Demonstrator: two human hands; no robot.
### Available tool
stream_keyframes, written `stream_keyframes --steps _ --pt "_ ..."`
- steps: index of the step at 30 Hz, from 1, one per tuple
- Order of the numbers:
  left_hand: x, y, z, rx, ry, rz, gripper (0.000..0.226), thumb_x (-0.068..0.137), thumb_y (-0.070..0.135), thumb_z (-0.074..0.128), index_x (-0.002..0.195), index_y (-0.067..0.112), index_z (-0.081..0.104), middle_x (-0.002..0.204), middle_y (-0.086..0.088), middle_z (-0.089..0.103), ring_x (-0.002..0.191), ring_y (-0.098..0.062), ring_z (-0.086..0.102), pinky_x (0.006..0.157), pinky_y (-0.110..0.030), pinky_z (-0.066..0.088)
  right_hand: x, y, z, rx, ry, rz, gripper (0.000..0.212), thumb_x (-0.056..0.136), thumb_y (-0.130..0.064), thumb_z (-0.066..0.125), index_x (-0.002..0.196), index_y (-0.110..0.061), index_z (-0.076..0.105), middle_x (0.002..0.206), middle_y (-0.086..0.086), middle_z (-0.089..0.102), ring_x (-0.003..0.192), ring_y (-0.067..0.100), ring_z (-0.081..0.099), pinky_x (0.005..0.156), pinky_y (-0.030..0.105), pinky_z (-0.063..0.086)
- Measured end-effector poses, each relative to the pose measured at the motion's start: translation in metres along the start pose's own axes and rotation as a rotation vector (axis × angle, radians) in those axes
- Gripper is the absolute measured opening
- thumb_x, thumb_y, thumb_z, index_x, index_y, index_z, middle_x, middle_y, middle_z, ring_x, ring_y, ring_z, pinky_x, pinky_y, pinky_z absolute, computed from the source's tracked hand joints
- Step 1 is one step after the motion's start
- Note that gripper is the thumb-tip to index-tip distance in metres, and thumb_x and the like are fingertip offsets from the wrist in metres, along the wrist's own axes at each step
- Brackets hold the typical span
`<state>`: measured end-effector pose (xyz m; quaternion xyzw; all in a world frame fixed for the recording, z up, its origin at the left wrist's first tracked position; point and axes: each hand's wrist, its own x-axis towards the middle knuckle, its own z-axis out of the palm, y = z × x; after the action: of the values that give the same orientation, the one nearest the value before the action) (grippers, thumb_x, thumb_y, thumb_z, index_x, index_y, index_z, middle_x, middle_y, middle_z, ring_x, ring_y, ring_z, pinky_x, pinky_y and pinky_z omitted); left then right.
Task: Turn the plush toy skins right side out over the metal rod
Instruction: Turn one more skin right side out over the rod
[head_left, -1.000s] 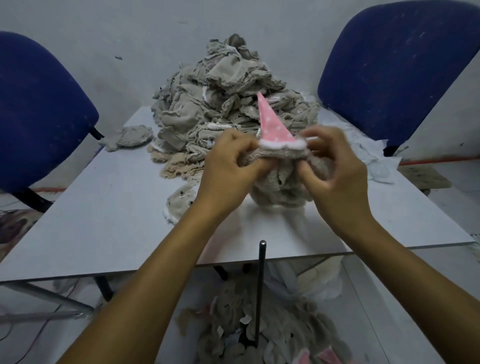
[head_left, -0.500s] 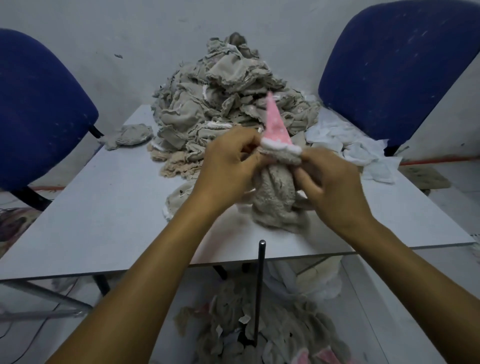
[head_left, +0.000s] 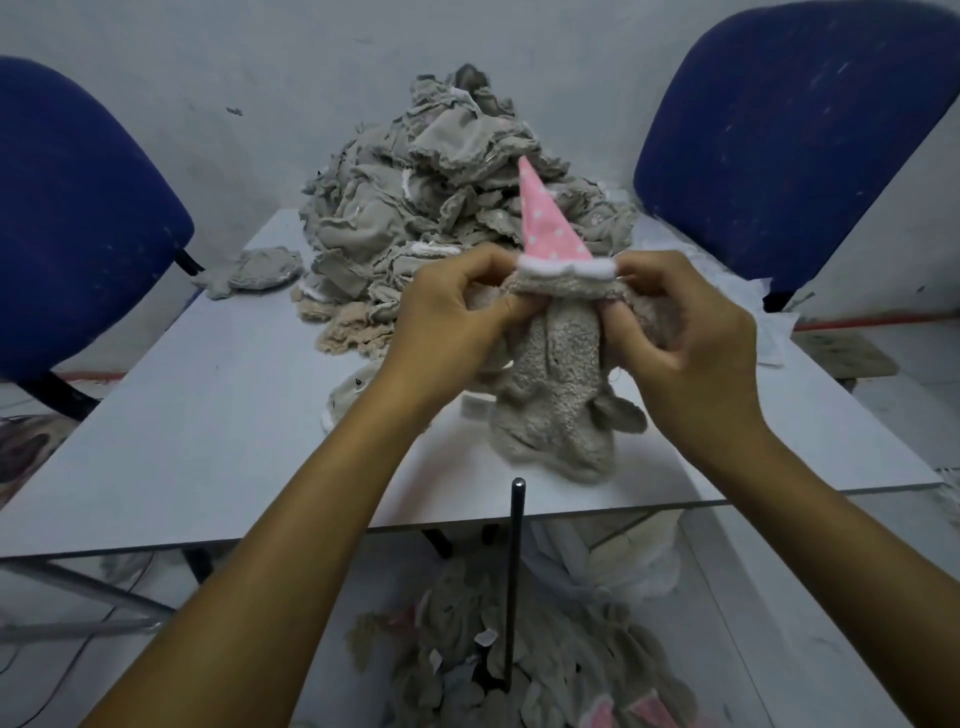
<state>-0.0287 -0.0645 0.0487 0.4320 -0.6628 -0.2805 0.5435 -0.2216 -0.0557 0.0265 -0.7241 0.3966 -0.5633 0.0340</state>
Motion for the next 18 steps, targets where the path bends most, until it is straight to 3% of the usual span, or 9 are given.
stream_keyframes --steps 2,4,6,10,11,13,14,16,18 --pt "-0.001 -0.001 -0.001 0.005 -0.027 0.001 0.020 0.079 0.010 0.080 0.086 0.027 0.070 0.076 0.015 0.069 0.071 -0.002 0.063 0.067 -0.021 0.050 -0.003 -0.001 0.002 0.029 -0.025 0.052 0.023 0.093 -0.013 0.064 0.115 -0.018 0.064 0.098 -0.026 0.059 0.091 -0.002 0.060 0.079 0.023 0.051" --pt "-0.005 -0.001 0.003 0.017 0.005 0.023 0.018 0.079 0.008 0.080 0.088 0.022 0.071 0.079 0.013 0.068 0.072 0.001 0.062 0.069 -0.020 0.050 -0.007 -0.002 0.003 0.038 -0.035 0.064 0.023 0.092 -0.011 0.064 0.115 -0.016 0.064 0.098 -0.021 0.061 0.091 0.003 0.061 0.079 0.030 0.053" --pt "-0.005 -0.001 0.001 -0.031 0.026 0.047 0.020 0.078 0.009 0.081 0.091 0.022 0.071 0.082 0.012 0.069 0.074 -0.001 0.064 0.068 -0.021 0.051 -0.005 -0.002 0.002 0.057 0.001 0.048 0.023 0.092 -0.013 0.064 0.115 -0.016 0.064 0.099 -0.020 0.062 0.093 0.003 0.062 0.080 0.030 0.054" --pt "-0.004 -0.003 -0.004 -0.047 -0.203 -0.158 0.045 0.074 0.010 0.084 0.114 0.022 0.067 0.115 -0.001 0.066 0.101 -0.016 0.068 0.075 -0.035 0.059 0.000 -0.002 0.003 0.136 0.001 0.150 0.024 0.093 -0.015 0.061 0.115 -0.026 0.060 0.098 -0.029 0.060 0.098 -0.001 0.061 0.081 0.036 0.055" --pt "-0.006 -0.005 -0.002 0.007 -0.192 -0.187 0.048 0.073 0.008 0.085 0.114 0.023 0.066 0.115 0.000 0.064 0.105 -0.011 0.065 0.079 -0.037 0.059 -0.002 -0.002 0.004 0.167 -0.026 0.184 0.027 0.093 -0.014 0.061 0.116 -0.029 0.058 0.099 -0.030 0.060 0.098 0.000 0.061 0.078 0.039 0.056" --pt "-0.008 -0.005 0.001 0.036 -0.072 -0.168 0.049 0.071 0.004 0.085 0.108 0.029 0.065 0.108 0.006 0.064 0.096 0.007 0.060 0.079 -0.024 0.055 -0.002 -0.001 0.004 0.246 -0.102 0.239 0.038 0.092 -0.018 0.066 0.122 -0.036 0.051 0.106 -0.032 0.057 0.103 0.000 0.059 0.077 0.039 0.058" --pt "-0.007 -0.005 0.001 -0.003 -0.026 -0.161 0.049 0.071 0.003 0.085 0.106 0.030 0.065 0.108 0.002 0.065 0.090 0.005 0.062 0.074 -0.021 0.054 0.000 0.001 0.003 0.282 -0.159 0.270 0.046 0.090 -0.023 0.071 0.125 -0.040 0.047 0.111 -0.035 0.054 0.107 -0.003 0.057 0.078 0.032 0.058" --pt "-0.006 -0.004 -0.001 -0.101 0.009 -0.173 0.049 0.071 0.002 0.085 0.108 0.027 0.066 0.114 -0.007 0.067 0.091 -0.014 0.066 0.073 -0.032 0.055 0.003 0.004 0.000 0.343 -0.284 0.363 0.062 0.083 -0.027 0.079 0.129 -0.046 0.043 0.125 -0.033 0.049 0.112 -0.006 0.054 0.079 0.023 0.057" --pt "-0.005 -0.005 0.001 -0.199 0.045 -0.192 0.043 0.071 0.002 0.084 0.105 0.022 0.067 0.110 -0.009 0.069 0.095 -0.024 0.069 0.075 -0.040 0.059 0.003 0.007 0.000 0.439 -0.321 0.485 0.059 0.079 -0.016 0.082 0.126 -0.039 0.052 0.126 -0.010 0.058 0.101 0.009 0.065 0.075 0.032 0.060"
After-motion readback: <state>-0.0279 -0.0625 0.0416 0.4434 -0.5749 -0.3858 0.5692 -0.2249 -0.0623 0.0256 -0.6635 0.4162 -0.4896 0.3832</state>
